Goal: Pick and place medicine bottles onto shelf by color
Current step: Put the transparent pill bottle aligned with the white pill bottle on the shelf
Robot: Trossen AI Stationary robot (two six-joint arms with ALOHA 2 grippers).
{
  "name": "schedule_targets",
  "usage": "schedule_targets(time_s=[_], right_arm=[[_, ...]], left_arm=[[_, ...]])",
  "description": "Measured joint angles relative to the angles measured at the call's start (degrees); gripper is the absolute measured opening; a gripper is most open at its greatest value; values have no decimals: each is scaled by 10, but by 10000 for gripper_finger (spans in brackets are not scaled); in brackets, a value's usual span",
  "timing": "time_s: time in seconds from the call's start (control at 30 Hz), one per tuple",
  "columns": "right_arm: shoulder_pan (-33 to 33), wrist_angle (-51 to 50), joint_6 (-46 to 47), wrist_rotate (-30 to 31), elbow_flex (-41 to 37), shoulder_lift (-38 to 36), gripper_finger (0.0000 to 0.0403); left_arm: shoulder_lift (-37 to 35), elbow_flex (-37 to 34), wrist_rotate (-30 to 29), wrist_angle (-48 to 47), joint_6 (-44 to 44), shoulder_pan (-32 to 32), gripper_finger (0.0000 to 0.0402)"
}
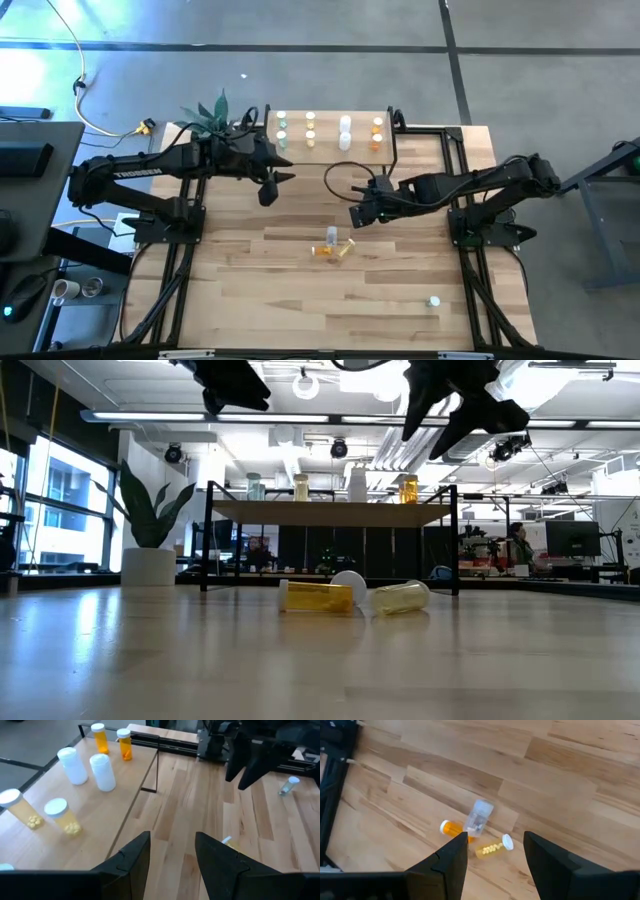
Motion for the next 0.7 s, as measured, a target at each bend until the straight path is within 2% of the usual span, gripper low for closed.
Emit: schedule_targets(time_s=[0.23,0.53,0.7], right_arm=[[1,35,-5,3,0,25,189],[-22,111,-5,-1,0,91,216],[-44,150,-5,-54,0,132,217]], left_arm=[[0,0,0,-17,-44,0,147],[0,0,0,-46,-32,3,148],[0,0,-2,-46,-11,3,148]])
